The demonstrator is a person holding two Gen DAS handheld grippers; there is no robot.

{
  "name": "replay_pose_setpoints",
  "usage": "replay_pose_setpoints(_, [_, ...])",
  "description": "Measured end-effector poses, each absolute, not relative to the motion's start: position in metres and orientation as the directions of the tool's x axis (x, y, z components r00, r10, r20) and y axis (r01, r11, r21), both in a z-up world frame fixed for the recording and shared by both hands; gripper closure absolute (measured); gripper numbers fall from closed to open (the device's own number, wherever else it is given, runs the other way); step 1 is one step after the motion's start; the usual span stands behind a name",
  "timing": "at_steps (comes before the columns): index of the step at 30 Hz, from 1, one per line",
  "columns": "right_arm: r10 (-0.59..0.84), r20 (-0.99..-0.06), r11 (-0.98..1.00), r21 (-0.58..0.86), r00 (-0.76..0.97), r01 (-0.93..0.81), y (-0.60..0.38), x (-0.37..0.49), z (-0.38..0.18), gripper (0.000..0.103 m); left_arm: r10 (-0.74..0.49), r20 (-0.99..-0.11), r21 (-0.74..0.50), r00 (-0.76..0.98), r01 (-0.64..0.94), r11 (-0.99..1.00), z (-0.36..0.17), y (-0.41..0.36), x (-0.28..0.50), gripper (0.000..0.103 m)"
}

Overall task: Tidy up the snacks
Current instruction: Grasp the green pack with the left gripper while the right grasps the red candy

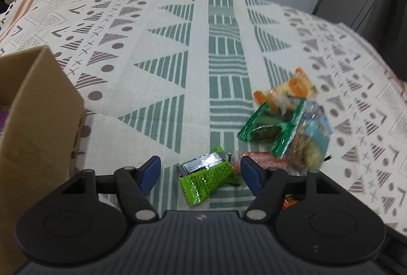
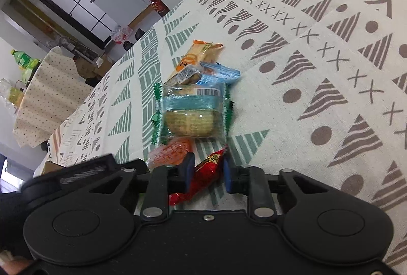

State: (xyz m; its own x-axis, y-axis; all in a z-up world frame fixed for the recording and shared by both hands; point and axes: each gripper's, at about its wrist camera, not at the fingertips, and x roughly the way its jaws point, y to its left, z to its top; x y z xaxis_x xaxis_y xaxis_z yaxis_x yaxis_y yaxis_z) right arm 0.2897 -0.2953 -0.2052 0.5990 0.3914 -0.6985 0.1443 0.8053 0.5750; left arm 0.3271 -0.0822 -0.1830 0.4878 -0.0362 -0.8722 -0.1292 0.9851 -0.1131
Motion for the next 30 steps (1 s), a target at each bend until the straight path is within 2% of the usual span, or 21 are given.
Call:
replay_pose_setpoints(4, [0.394,-0.697,0.808,0.574,0.599,0.136,-0.295,0.287,-0.203,0.083,-0.033,-0.874,-0.112,0.485,-0.135,0.984,-0.189,-0.083,0.327,0.047])
replay_pose_setpoints(6, [0.395,-0.694,0.809,0.573,0.602,0.13,-0.295,0.286,-0.2,0.085,-0.027,-0.873,-0.108,0.488,-0.139,0.984,-0.189,-0.083,0.325,0.057])
replay_pose_setpoints(8, [0.392,-0.693,0.813,0.569,0.605,0.125,-0.295,0.284,-0.198,0.086,-0.021,-0.871,-0.109,0.491,-0.152,0.982,-0.187,-0.082,0.323,0.059])
replay_pose_setpoints(30, [0.391,-0.587,0.83,0.557,0.709,0.004,-0.284,0.261,-0.138,0.089,0.009,-0.804,-0.128,0.594,-0.187,0.974,-0.107,-0.052,0.263,0.061])
